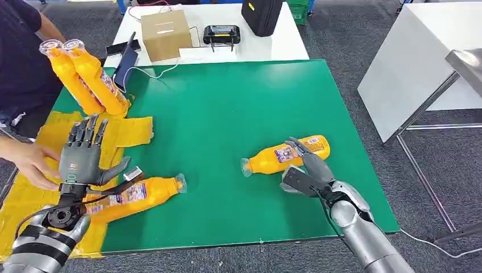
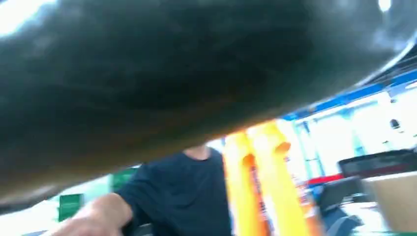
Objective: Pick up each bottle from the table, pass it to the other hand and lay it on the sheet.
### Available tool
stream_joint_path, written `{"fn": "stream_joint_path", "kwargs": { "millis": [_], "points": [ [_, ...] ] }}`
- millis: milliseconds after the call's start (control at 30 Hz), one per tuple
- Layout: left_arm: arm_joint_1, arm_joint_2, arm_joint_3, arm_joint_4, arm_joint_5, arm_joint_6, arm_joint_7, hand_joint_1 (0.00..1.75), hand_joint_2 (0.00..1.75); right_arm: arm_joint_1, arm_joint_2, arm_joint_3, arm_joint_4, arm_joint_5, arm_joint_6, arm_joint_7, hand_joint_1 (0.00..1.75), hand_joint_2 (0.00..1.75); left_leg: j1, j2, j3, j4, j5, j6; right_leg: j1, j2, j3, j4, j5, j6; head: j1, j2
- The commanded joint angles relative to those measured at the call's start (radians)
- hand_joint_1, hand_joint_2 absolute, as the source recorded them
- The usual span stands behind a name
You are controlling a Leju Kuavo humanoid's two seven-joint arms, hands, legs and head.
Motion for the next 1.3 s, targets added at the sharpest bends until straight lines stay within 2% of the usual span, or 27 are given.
{"fn": "stream_joint_path", "kwargs": {
  "millis": [33,100,133,400,467,600,733,1300],
  "points": [
    [-0.007,-0.325,0.45,0.018,0.4,-0.002,-0.62,0.0,0.0,-0.074,-0.019,0.064,0.112,0.045,-0.026,0.008,0.0,1.75,0.001,-0.003,0.004,0.0,-0.002,0.0,0.0,0.006,0.005,-0.001,-0.001,-0.001,0.0,0.0],
    [-0.004,-0.337,0.409,-0.014,0.621,-0.057,-0.713,0.0,0.0,-0.087,-0.021,0.054,0.123,0.057,-0.025,0.013,0.0,1.75,0.0,-0.004,0.002,-0.001,0.0,0.0,-0.001,0.002,0.003,-0.001,-0.001,0.0,0.0,0.0],
    [0.021,-0.349,0.386,-0.1,0.722,-0.127,-0.728,0.0,0.0,-0.089,-0.023,0.05,0.119,0.084,-0.031,0.024,0.0,1.75,0.0,-0.002,0.001,0.0,0.0,0.0,-0.001,0.002,0.001,-0.001,0.0,0.0,0.0,0.0],
    [0.028,-0.345,0.38,-0.116,0.716,-0.133,-0.715,0.0,0.0,-0.085,-0.022,0.048,0.113,0.087,-0.03,0.026,0.0,1.75,0.0,-0.002,0.002,0.0,-0.001,0.0,-0.001,0.004,0.002,0.0,0.0,-0.001,0.0,0.0],
    [0.054,-0.374,0.373,-0.198,0.921,-0.266,-0.791,0.0,0.0,-0.088,-0.022,0.038,0.124,0.102,-0.024,0.045,0.0,1.75,0.0,-0.002,0.003,0.0,-0.002,0.0,0.0,0.006,0.003,0.0,-0.001,-0.001,0.0,0.0],
    [0.102,-0.414,0.306,-0.328,0.986,-0.363,-0.79,0.0,0.0,-0.117,-0.012,0.021,0.21,0.156,-0.03,0.043,0.0,1.75,0.001,-0.004,0.005,0.001,-0.003,0.0,0.0,0.007,0.006,-0.001,-0.002,-0.001,0.0,0.0],
    [0.095,-0.417,0.253,-0.358,1.001,-0.383,-0.776,0.0,0.0,-0.205,0.008,0.03,0.332,0.182,-0.015,0.051,0.0,1.75,0.0,-0.001,0.001,0.001,-0.002,0.0,-0.001,0.006,0.002,0.0,0.0,0.0,0.0,0.0],
    [0.093,-0.409,0.251,-0.351,1.011,-0.39,-0.781,0.0,0.0,-0.227,0.012,0.045,0.37,0.212,-0.022,0.058,0.0,1.75,-0.001,-0.002,0.002,0.0,-0.001,0.001,-0.001,0.005,0.003,-0.001,0.0,0.0,0.0,0.0]
  ]
}}
